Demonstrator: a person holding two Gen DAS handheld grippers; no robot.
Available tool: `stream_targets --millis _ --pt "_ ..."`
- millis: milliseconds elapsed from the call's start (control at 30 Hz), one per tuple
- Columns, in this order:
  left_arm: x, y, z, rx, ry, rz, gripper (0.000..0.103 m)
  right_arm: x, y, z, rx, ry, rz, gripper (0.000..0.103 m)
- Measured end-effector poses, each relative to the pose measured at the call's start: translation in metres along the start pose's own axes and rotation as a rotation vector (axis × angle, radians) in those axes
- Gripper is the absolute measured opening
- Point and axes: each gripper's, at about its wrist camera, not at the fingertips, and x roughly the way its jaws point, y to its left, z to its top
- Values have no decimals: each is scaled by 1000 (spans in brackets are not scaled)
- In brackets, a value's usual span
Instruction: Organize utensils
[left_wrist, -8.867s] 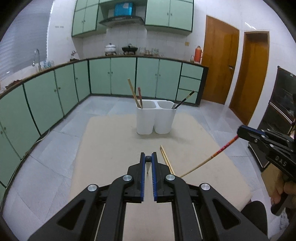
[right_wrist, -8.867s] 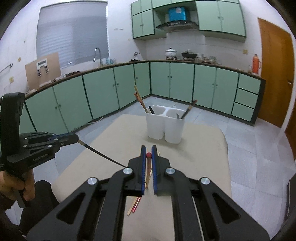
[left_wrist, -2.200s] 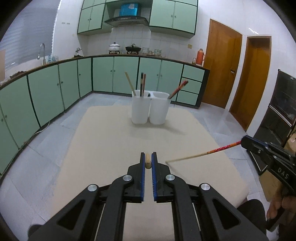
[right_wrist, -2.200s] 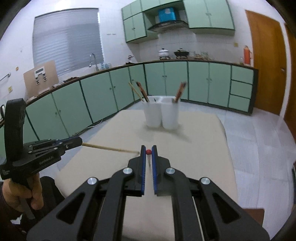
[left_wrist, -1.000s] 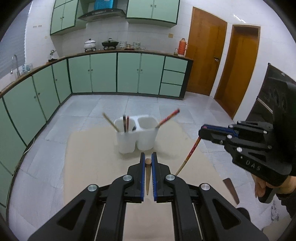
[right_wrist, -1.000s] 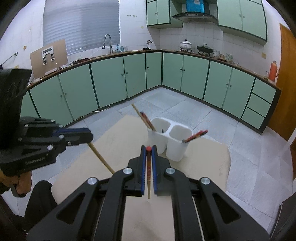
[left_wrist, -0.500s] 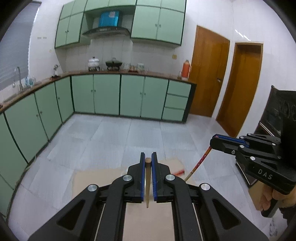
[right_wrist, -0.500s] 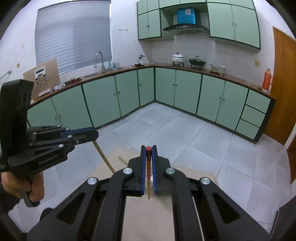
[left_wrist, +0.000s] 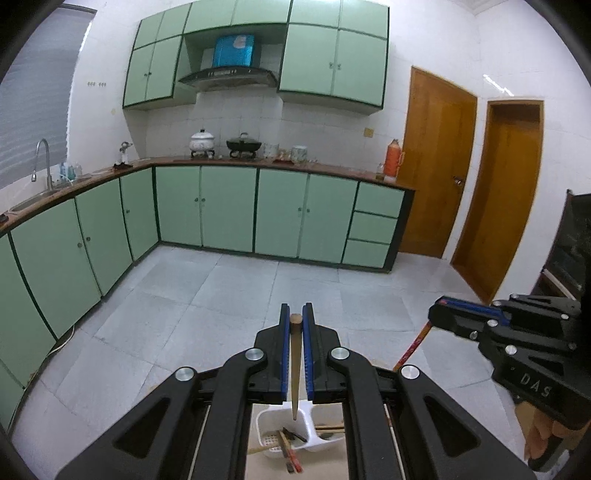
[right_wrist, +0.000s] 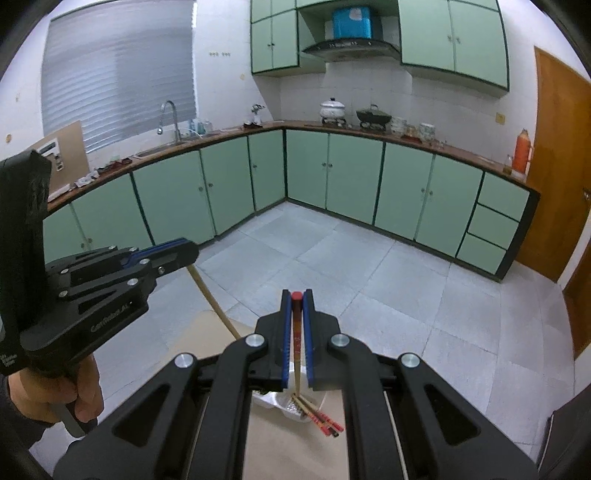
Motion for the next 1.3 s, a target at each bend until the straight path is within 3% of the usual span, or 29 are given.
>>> stream_targets --millis 167,400,433,467,533,567,800,1067,1233,1300 --pt "37 12 -26 -19 60 17 6 38 -13 -18 35 33 -18 5" --pt "60 29 -56 -31 131 29 7 77 -20 -52 73 103 -26 7" --pt "61 31 -58 -33 137 33 11 80 -20 -56 77 115 -26 10" --pt "62 32 -59 -33 143 36 17 83 -21 -60 83 125 -34 25" --pt "59 35 -61 -28 138 55 42 82 -24 -62 100 110 -60 48" --pt "56 36 -61 -27 133 55 45 79 -26 -62 112 97 -70 54" --pt "35 46 -59 -14 112 80 63 66 -36 -63 125 75 -102 65" --pt "17 55 -68 -33 145 96 74 52 -29 -79 149 82 -96 72" --pt "-20 56 -94 -21 139 111 92 11 -14 -108 159 8 -115 88" --pt "-39 53 -110 5 132 142 97 -11 -3 -126 137 -35 -132 90"
